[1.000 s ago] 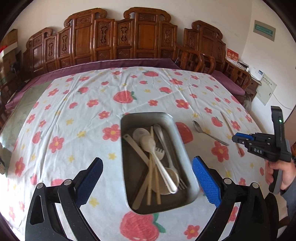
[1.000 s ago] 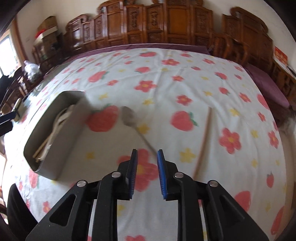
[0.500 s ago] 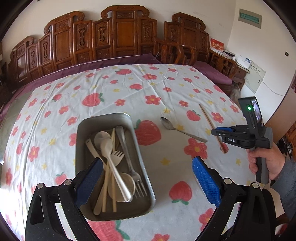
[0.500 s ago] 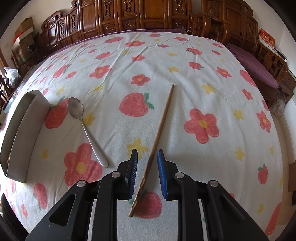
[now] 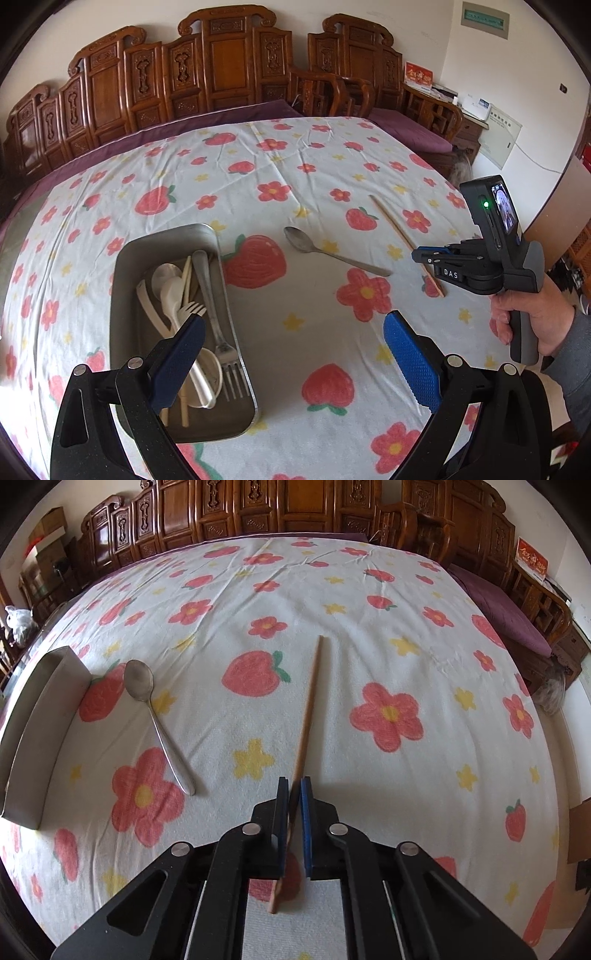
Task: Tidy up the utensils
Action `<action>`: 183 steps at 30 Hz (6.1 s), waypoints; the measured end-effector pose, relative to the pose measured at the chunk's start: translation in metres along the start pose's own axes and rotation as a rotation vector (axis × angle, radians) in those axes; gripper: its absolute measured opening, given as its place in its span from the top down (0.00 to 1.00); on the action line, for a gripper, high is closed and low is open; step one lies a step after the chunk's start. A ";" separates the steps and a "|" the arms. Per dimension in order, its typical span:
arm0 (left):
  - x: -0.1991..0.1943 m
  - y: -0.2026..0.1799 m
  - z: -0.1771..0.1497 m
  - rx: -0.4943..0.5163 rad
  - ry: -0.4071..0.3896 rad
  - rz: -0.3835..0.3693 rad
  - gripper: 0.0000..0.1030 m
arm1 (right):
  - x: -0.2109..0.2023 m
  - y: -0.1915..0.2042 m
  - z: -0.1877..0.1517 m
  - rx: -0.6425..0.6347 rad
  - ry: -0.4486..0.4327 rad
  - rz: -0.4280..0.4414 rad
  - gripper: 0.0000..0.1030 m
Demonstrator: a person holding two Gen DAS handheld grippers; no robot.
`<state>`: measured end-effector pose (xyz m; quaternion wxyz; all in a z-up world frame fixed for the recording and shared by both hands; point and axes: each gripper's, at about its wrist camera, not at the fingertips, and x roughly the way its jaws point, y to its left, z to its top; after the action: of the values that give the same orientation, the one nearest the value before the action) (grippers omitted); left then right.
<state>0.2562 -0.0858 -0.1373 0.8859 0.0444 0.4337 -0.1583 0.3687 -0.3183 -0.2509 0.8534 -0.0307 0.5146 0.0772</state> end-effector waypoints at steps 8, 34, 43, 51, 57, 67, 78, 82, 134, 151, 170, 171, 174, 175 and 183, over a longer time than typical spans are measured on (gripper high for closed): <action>0.016 -0.022 0.007 0.021 0.011 -0.002 0.09 | -0.024 -0.006 -0.024 0.007 -0.018 0.001 0.94; 0.151 -0.014 0.075 -0.230 0.225 0.069 0.24 | -0.048 -0.029 -0.055 -0.008 -0.064 0.060 0.94; 0.169 0.004 0.080 -0.252 0.247 0.103 0.39 | -0.046 -0.034 -0.054 0.010 -0.060 0.074 0.94; 0.174 0.000 0.082 -0.228 0.245 0.081 0.62 | -0.043 -0.037 -0.055 0.024 -0.054 0.081 0.94; 0.183 -0.005 0.091 -0.196 0.229 0.092 0.79 | -0.043 -0.038 -0.055 0.028 -0.054 0.087 0.94; 0.176 -0.033 0.100 -0.106 0.189 0.039 0.95 | -0.037 -0.042 -0.055 0.036 -0.044 0.085 0.94; 0.124 -0.046 0.102 0.031 0.152 0.101 0.97 | -0.057 -0.025 -0.048 0.017 -0.090 0.089 0.94; 0.103 -0.038 0.100 0.033 0.139 0.113 0.97 | -0.066 -0.012 -0.043 0.004 -0.104 0.095 0.94; -0.016 0.156 0.013 -0.124 0.056 0.174 0.61 | -0.068 0.249 0.015 -0.251 -0.093 0.274 0.94; -0.038 0.202 -0.031 -0.213 0.040 0.218 0.57 | -0.031 0.286 0.023 -0.143 0.003 0.259 0.94; -0.064 0.185 -0.045 -0.226 0.010 0.187 0.57 | -0.062 0.288 0.010 -0.199 -0.064 0.302 0.92; -0.066 0.182 -0.045 -0.225 0.006 0.187 0.57 | -0.065 0.285 0.008 -0.198 -0.069 0.302 0.92; -0.071 0.171 -0.044 -0.217 -0.002 0.187 0.55 | -0.080 0.272 0.002 -0.198 -0.097 0.293 0.92; -0.072 0.168 -0.044 -0.214 -0.004 0.186 0.54 | -0.083 0.269 0.000 -0.200 -0.104 0.290 0.92; -0.083 0.133 -0.041 -0.195 -0.026 0.177 0.21 | -0.120 0.231 -0.016 -0.178 -0.175 0.257 0.92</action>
<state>0.2202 0.0692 -0.1058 0.9021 -0.0059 0.4298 -0.0373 0.2618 -0.1049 -0.1467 0.8720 -0.0335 0.4290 0.2332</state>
